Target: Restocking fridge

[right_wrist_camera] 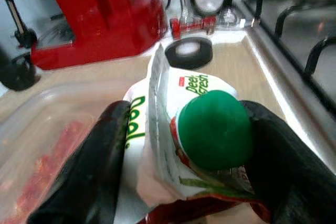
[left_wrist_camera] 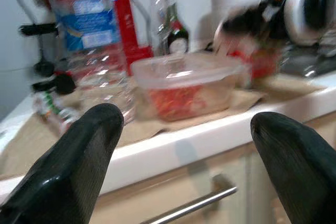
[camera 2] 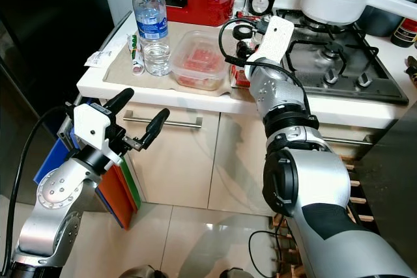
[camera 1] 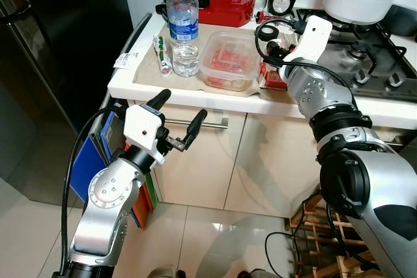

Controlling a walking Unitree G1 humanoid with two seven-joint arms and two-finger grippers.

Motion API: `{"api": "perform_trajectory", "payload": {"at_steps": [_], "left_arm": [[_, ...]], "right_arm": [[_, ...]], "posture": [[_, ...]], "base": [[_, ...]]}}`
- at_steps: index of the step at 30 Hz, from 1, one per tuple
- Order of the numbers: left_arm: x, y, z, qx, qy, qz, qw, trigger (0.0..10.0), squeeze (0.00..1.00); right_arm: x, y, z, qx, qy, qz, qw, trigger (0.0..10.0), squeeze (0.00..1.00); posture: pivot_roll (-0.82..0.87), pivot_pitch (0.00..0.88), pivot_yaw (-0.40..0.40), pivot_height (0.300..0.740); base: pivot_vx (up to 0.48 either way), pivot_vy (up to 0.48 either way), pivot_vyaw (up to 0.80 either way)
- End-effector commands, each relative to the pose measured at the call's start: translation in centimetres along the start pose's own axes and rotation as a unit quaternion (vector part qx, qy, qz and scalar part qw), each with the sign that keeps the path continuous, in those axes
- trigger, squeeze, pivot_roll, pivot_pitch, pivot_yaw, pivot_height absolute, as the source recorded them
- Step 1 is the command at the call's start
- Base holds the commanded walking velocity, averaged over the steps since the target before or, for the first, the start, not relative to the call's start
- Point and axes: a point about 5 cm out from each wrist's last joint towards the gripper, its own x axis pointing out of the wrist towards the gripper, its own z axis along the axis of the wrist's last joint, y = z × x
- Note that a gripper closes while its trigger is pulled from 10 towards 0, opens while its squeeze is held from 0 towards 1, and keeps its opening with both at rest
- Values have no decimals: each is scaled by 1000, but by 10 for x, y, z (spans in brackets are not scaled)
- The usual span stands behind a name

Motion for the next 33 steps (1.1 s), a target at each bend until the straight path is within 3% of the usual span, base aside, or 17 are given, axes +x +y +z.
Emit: {"api": "perform_trajectory", "payload": {"at_steps": [1, 7, 8, 9, 10, 12, 13, 16, 22, 25, 27, 29, 30, 33], "left_arm": [[2, 3, -5, 6, 23, 15, 1000, 10000, 0], [7, 4, -9, -16, 41, 38, 998, 10000, 0], [9, 3, -9, -14, 40, 37, 998, 10000, 0], [10, 2, -8, -14, 36, 38, 999, 10000, 0], [11, 1, -7, -16, 34, 41, 998, 10000, 0], [13, 0, -6, -19, 32, 45, 998, 10000, 0], [16, -1, -5, -26, 28, 49, 998, 10000, 0], [18, -2, -5, -27, 28, 50, 998, 10000, 0], [21, -10, -8, -61, 32, 70, 995, 10000, 0], [22, -8, -7, -61, 30, 76, 995, 10000, 0], [25, -3, -8, -53, 32, 94, 994, 10000, 0], [26, -2, -9, -49, 32, 96, 994, 10000, 0], [27, -2, -8, -50, 29, 98, 994, 10000, 0], [29, -1, -9, -50, 32, 101, 993, 10000, 0]], "right_arm": [[-2, 1, 19, -33, -61, -2, 998, 0, 0], [-15, -3, 30, -107, -173, -25, 979, 0, 0], [-20, -5, 30, -124, -195, -31, 972, 1098, 0], [-25, -7, 29, -137, -216, -39, 966, 4784, 0], [-30, -8, 28, -143, -231, -44, 961, 10000, 0], [-35, -9, 26, -149, -246, -48, 956, 10000, 0], [-47, -12, 20, -160, -272, -59, 947, 10000, 0], [-52, -13, 17, -164, -282, -64, 943, 10000, 0], [-93, -13, -12, -202, -312, -67, 926, 10000, 0], [-98, -13, -15, -209, -314, -68, 924, 10000, 0], [-115, -17, -32, -243, -310, -65, 917, 10000, 0], [-119, -18, -38, -254, -307, -64, 915, 10000, 0], [-123, -20, -52, -288, -294, -52, 910, 10000, 0], [-122, -25, -64, -284, -266, -64, 919, 10000, 0]], "posture": [[104, 1, -24, 740], [89, 0, -30, 740], [88, 0, -31, 740], [85, 0, -32, 740], [81, 0, -33, 740], [78, 0, -33, 740], [72, 0, -34, 740], [67, 0, -34, 740], [34, 0, -28, 740], [31, 0, -29, 740], [30, 0, -35, 740], [29, 0, -36, 740], [28, 0, -38, 740], [30, 0, -35, 740]], "base": [[0, 0, 0], [0, 0, 0], [0, 0, 0], [0, 0, 0], [0, 0, 0], [0, 0, 0], [0, 0, 0], [0, 0, 0], [0, 0, 0], [0, 0, 0], [0, 0, 0], [0, 0, 0], [0, 0, 0], [0, 0, 0]]}}
